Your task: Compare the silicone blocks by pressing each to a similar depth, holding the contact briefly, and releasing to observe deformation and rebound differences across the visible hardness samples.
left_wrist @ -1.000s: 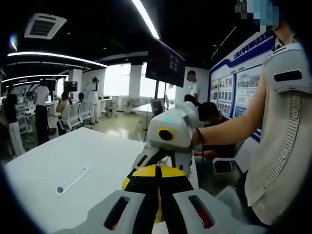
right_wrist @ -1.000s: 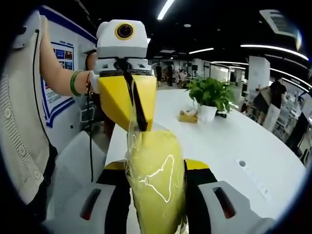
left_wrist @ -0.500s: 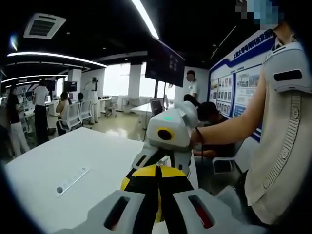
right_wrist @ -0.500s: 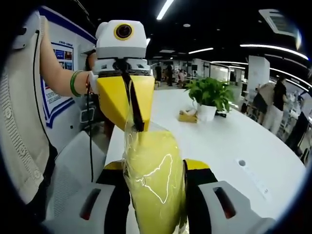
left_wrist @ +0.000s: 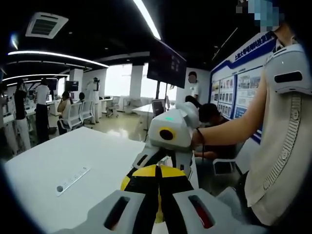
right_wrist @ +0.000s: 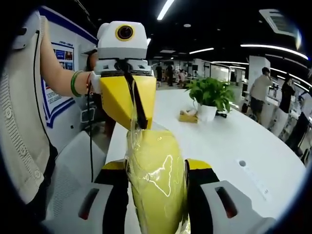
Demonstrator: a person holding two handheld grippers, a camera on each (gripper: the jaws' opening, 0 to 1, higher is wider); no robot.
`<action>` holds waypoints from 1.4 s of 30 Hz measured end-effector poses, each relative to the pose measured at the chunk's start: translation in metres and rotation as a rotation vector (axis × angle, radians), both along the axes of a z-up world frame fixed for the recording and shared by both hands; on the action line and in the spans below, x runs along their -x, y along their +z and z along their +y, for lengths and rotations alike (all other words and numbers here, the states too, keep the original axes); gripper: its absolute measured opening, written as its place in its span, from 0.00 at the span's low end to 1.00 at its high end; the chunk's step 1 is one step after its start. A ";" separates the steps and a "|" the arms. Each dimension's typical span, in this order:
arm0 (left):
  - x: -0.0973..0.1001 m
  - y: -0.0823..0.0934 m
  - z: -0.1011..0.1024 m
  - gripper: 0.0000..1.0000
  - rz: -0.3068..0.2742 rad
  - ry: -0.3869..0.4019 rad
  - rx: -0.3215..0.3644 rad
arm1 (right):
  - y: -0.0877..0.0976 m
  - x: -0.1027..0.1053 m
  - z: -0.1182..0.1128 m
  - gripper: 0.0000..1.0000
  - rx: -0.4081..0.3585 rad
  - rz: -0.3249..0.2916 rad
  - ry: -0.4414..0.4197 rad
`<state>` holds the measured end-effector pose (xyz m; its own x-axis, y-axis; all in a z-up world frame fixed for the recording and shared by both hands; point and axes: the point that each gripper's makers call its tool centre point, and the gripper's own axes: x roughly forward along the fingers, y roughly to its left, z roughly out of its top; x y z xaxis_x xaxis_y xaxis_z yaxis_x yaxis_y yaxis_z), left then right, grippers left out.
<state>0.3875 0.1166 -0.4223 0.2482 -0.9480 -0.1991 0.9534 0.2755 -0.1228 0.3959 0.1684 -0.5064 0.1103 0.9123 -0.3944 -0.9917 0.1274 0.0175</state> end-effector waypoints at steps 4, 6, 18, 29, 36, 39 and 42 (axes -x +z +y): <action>-0.001 -0.001 0.000 0.00 0.000 0.003 -0.001 | 0.000 0.000 0.001 0.42 -0.002 0.004 -0.001; 0.000 -0.001 0.000 0.00 0.002 0.004 0.001 | -0.001 0.000 0.001 0.43 0.000 0.005 -0.001; -0.002 -0.010 0.004 0.00 0.036 0.033 -0.004 | -0.002 0.002 0.002 0.50 -0.014 0.016 -0.017; -0.006 -0.016 0.011 0.00 0.061 0.080 0.002 | 0.007 -0.006 -0.013 0.67 -0.121 0.044 -0.159; -0.007 -0.032 0.016 0.00 0.105 0.100 0.005 | 0.007 -0.002 -0.030 0.69 -0.168 0.056 -0.264; -0.007 -0.040 0.018 0.00 0.129 0.110 0.014 | 0.006 0.002 -0.043 0.70 -0.179 0.069 -0.308; -0.007 -0.046 0.021 0.00 0.144 0.116 0.018 | 0.008 0.004 -0.053 0.72 -0.192 0.068 -0.344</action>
